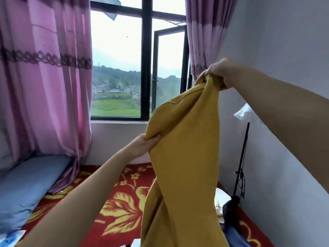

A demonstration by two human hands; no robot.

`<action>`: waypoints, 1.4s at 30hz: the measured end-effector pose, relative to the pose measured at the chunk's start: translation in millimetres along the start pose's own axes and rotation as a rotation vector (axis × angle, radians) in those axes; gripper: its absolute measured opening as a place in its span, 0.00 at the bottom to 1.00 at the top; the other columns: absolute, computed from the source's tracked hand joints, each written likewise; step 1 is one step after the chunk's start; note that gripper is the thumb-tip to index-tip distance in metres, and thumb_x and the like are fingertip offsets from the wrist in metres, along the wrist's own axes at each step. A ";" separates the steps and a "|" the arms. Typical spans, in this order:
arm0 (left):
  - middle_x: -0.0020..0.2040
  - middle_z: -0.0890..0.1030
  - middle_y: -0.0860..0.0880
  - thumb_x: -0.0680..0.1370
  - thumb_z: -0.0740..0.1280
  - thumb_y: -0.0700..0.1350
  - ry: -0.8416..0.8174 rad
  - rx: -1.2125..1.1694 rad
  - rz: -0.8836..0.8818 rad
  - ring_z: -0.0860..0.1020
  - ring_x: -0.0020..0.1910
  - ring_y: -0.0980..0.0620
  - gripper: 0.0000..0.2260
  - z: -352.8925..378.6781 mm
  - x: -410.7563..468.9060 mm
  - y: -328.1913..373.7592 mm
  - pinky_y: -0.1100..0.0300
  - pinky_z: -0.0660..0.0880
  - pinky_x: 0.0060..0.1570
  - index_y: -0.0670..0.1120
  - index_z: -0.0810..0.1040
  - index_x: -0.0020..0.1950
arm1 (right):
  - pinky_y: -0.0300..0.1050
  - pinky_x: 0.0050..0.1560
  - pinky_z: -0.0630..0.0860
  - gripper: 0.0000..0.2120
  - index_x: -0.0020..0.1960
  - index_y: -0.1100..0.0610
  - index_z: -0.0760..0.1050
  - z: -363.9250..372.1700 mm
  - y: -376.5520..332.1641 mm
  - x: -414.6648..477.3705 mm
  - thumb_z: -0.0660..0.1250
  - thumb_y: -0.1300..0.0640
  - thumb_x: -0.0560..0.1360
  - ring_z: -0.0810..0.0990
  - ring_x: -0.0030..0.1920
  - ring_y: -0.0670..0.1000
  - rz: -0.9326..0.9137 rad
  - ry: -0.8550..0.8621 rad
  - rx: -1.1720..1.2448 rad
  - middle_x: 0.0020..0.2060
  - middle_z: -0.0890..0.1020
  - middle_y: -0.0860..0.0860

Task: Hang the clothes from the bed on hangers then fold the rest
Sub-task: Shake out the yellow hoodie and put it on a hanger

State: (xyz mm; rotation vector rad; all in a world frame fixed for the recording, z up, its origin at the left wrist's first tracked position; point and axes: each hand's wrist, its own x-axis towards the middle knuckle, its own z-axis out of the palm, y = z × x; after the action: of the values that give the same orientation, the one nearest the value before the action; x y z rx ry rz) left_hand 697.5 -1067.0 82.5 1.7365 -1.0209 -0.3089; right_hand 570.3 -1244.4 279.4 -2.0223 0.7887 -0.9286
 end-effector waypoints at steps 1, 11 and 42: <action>0.48 0.79 0.50 0.80 0.60 0.51 0.010 0.059 -0.008 0.78 0.45 0.56 0.14 -15.0 1.5 -0.7 0.69 0.75 0.42 0.43 0.76 0.58 | 0.42 0.25 0.73 0.03 0.46 0.56 0.72 -0.1 9.4 0.8 0.67 0.60 0.74 0.73 0.32 0.50 0.052 -0.036 0.026 0.36 0.74 0.53; 0.77 0.54 0.41 0.74 0.63 0.64 0.289 0.789 -0.343 0.54 0.75 0.39 0.41 -60.8 -12.3 -100.4 0.39 0.57 0.70 0.51 0.45 0.78 | 0.35 0.16 0.68 0.06 0.41 0.58 0.71 128.5 101.9 -15.0 0.62 0.61 0.77 0.73 0.33 0.51 0.473 -0.325 0.430 0.37 0.74 0.54; 0.77 0.38 0.45 0.77 0.54 0.66 -0.203 0.887 -0.917 0.40 0.76 0.44 0.39 181.3 -226.2 -361.3 0.47 0.46 0.73 0.53 0.33 0.75 | 0.55 0.73 0.52 0.33 0.77 0.55 0.46 372.3 554.5 -169.7 0.60 0.56 0.78 0.44 0.76 0.54 -0.515 -1.227 -0.988 0.77 0.47 0.52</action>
State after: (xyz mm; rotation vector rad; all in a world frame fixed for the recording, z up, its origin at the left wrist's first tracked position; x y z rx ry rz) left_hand 620.9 -983.2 -366.6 2.9913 -0.4137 -0.6788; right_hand 662.1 -1261.7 -403.4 -3.0636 -0.0649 0.7412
